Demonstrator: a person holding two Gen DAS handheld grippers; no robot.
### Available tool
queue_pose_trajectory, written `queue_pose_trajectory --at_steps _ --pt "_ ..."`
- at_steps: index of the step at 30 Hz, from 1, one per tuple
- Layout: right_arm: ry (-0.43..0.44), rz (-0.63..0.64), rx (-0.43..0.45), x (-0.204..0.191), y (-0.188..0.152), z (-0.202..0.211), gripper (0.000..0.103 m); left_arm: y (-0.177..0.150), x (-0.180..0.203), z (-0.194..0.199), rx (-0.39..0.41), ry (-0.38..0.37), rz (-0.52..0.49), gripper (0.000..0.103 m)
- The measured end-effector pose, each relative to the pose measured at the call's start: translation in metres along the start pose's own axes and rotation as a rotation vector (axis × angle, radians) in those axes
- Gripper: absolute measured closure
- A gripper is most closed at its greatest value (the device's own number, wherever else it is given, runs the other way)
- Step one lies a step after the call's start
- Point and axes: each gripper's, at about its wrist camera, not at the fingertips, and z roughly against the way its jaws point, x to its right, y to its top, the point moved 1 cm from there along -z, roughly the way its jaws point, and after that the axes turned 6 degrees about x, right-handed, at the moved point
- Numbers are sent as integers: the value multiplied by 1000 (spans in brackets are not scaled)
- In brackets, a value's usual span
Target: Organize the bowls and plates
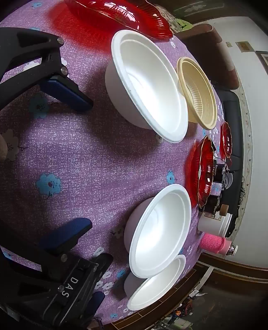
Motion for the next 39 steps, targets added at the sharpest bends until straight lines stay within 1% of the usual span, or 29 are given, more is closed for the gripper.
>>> queue_pose_trajectory --at_steps 23,28,29,30,33,37,39 --pt "-1 -1 3 -1 1 -1 1 0 0 0 0 2 0 0" --pt "28 30 -7 4 0 1 1 -2 8 -1 -14 32 -26 0" --pt "48 45 -13 5 0 1 1 -2 10 -3 -23 46 -41 0" --pt "50 36 -16 8 0 1 1 -2 11 -6 -35 60 -60 0" --pt "36 34 -26 10 0 2 1 -4 17 -3 -48 61 -70 0" --pt "26 35 -26 9 -1 1 1 -8 15 1 -40 75 -56 0" --pt "22 32 -25 8 0 0 1 -11 17 5 -58 72 -69 0"
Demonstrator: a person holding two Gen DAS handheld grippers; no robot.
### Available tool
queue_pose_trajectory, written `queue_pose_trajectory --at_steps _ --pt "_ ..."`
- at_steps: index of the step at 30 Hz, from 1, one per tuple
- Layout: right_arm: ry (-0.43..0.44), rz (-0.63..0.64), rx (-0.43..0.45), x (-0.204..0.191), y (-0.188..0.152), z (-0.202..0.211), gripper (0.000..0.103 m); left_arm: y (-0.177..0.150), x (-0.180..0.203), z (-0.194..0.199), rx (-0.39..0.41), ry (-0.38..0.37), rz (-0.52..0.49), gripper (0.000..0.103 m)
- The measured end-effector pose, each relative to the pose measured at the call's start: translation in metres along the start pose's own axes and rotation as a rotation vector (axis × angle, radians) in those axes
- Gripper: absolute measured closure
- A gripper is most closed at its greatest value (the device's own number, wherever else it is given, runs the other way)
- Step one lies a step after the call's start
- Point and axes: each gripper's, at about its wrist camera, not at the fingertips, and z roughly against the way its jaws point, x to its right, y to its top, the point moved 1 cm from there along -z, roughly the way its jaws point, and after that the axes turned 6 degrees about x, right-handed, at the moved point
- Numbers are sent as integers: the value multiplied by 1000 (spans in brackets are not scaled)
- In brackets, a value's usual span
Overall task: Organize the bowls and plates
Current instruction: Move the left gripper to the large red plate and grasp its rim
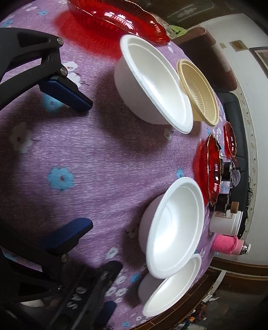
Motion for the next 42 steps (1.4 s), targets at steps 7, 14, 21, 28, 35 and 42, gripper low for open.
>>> queue_pose_trajectory --at_steps 7,14,21,28,35,42 --pt "-2 18 7 2 -1 3 5 -22 -28 79 65 -251 -11 15" --pt "134 -61 266 -6 16 108 18 -12 -171 180 313 -217 93 15" --pt "653 20 111 -113 27 128 17 -3 -318 200 316 67 289 14" --pt "855 22 -206 -228 -9 69 38 6 -388 134 176 4 413 14" --pt "748 67 -200 -272 -16 48 38 12 -403 60 82 -59 499 14" --pt "680 83 -197 -288 -17 35 38 24 -388 13 -10 -98 476 29"
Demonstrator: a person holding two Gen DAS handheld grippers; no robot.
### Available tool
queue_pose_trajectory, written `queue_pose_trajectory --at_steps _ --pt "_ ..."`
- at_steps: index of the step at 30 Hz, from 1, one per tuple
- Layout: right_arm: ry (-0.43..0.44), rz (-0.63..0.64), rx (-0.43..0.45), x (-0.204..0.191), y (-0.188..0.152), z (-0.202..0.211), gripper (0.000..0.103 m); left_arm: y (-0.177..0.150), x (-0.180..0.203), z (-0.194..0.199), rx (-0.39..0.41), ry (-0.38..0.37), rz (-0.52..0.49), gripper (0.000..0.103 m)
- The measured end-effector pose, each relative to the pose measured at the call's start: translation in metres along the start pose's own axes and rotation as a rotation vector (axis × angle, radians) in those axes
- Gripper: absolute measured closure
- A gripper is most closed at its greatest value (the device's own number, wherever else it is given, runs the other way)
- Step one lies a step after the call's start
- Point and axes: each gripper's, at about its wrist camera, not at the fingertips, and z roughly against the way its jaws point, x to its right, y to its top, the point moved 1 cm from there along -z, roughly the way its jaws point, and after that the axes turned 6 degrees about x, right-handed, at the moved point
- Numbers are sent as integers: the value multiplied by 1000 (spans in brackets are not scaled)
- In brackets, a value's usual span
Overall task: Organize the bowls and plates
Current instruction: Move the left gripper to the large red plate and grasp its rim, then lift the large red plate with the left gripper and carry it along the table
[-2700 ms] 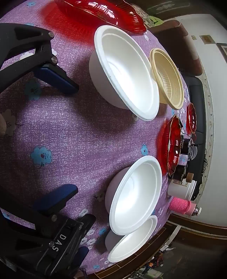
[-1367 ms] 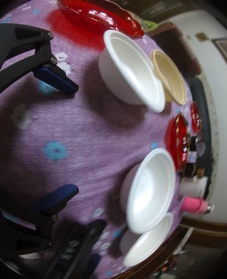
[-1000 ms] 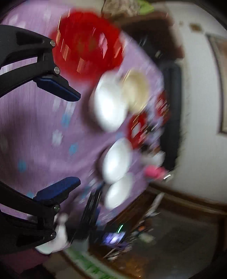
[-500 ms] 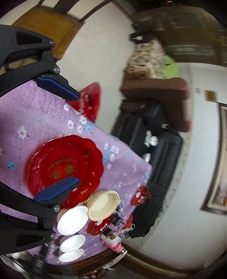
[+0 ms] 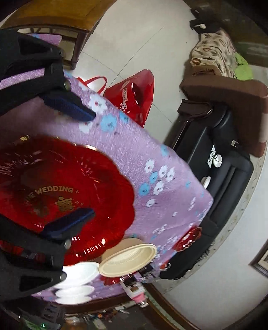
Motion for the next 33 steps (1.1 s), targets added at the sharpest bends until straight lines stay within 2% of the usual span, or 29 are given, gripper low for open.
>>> queue_pose_trajectory --at_steps 2,3,5,9,11,13,17,21,25,29,33 --pt "-18 16 13 -6 3 -5 39 -1 7 -7 -12 21 -26 38" --pt "-15 18 13 -7 3 -6 42 -2 11 -8 2 42 -41 49" --pt "-6 19 0 -8 2 -9 62 -4 15 -8 5 70 -62 53" --pt "-26 8 20 -7 2 -7 73 -6 11 0 18 73 -30 53" --pt "-8 -4 23 -5 2 -6 83 -6 4 9 30 59 -4 54" --pt "6 3 32 -9 1 -2 83 -7 1 20 46 46 14 55" --pt "27 94 83 -40 -5 14 83 -14 -7 57 132 64 12 55" --pt "54 215 138 -80 -25 33 83 -28 -33 98 188 78 63 55" --pt "106 312 138 -114 -45 35 83 -44 -66 130 229 124 135 55" --pt "120 382 133 -132 -50 26 82 -51 -78 139 228 163 159 55" --pt "101 324 113 -111 -44 19 82 -46 -60 122 205 153 121 55"
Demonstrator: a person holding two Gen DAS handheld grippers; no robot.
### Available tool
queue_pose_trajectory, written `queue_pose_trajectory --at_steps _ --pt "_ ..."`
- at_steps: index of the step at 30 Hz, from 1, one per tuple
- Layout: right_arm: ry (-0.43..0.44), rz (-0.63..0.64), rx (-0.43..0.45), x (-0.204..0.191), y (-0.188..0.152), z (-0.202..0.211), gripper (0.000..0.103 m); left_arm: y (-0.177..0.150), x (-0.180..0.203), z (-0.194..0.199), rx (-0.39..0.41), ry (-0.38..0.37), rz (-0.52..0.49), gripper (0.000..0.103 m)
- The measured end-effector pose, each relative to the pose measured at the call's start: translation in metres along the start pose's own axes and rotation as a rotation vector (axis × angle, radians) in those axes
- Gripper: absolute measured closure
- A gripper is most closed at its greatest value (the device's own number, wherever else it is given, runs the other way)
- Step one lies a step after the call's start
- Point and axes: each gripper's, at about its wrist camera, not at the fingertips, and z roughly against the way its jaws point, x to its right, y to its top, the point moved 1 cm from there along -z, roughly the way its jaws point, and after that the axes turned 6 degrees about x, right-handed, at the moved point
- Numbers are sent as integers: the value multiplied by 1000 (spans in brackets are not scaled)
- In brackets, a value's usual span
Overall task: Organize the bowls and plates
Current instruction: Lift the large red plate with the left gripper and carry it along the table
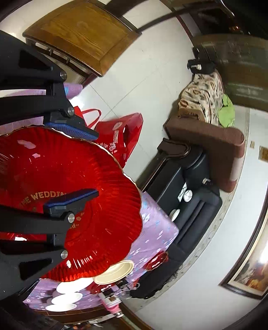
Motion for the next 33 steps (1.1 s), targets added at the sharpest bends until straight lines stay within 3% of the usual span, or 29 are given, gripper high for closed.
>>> queue_pose_trajectory --at_steps 8,15,25,30,33 --pt "-146 -102 15 64 3 -2 82 -5 64 -57 -63 -24 -79 55" --pt "-188 -149 -18 89 -8 -11 82 -8 84 -96 -110 17 -96 55" --pt "-221 -159 -10 89 -9 -9 82 -8 95 -101 -114 28 -131 55" --pt "-214 -177 -9 86 -8 -3 80 -6 85 -90 -144 -34 -77 53" --pt "-199 -187 8 87 -7 6 71 -5 83 -73 -116 -49 -68 48"
